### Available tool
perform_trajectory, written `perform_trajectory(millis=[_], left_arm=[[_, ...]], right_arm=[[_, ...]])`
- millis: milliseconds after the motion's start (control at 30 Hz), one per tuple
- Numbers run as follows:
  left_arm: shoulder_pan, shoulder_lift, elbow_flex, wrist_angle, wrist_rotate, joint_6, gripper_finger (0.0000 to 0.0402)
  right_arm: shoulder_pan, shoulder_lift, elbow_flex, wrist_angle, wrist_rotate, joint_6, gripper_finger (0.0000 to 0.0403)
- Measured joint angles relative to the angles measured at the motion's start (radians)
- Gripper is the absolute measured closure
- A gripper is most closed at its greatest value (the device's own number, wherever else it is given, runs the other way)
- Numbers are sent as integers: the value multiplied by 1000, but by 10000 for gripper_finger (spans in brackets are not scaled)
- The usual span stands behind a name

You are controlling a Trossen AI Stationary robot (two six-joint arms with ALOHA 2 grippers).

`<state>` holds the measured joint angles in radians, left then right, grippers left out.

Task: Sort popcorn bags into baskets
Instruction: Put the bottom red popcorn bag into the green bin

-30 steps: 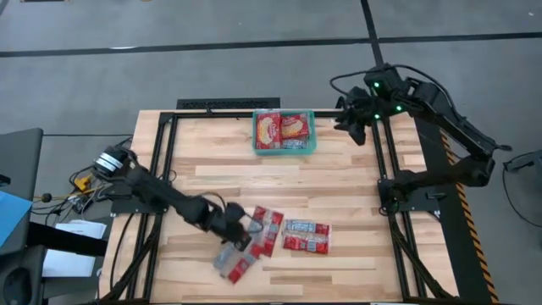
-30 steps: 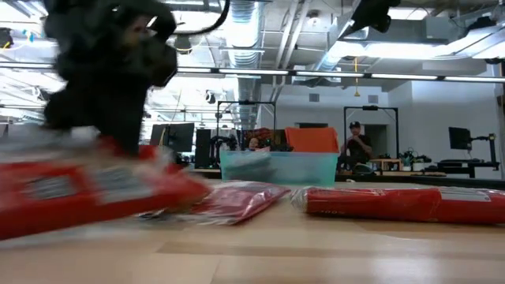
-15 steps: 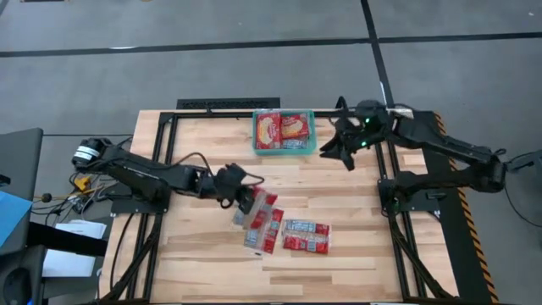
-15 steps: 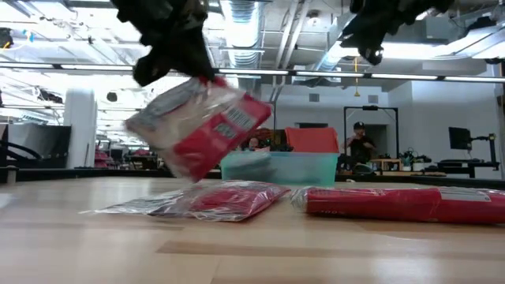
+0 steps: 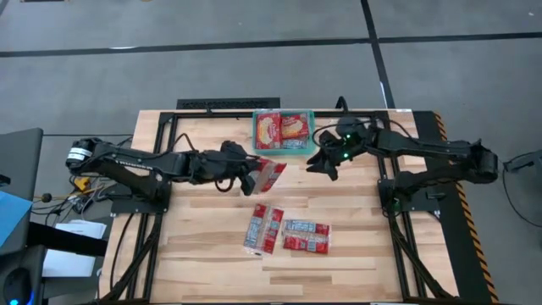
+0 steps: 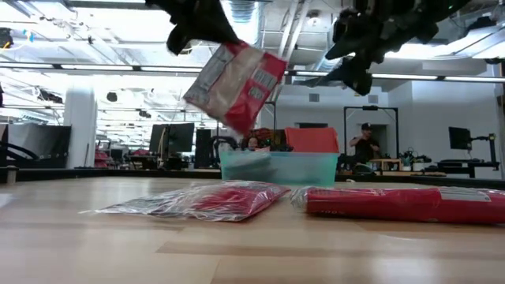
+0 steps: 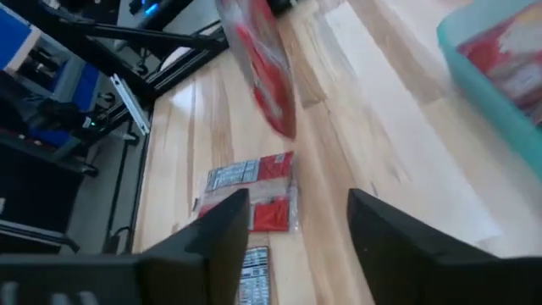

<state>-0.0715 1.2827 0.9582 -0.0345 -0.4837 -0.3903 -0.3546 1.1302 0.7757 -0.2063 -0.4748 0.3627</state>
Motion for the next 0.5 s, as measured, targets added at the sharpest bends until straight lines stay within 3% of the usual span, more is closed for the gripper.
perform_trajectory(millis=[133,233,500], left_arm=[[10,0,71,-8,-9,168,401],[12,0,126,-9,-27,291,401],[13,0,269,-11,-53,507,401]], right_arm=[[0,45,-12,31,2,-24,129],[7,70,-13,61,4,-128,104],[76,86,-13,351,177,-418,93]])
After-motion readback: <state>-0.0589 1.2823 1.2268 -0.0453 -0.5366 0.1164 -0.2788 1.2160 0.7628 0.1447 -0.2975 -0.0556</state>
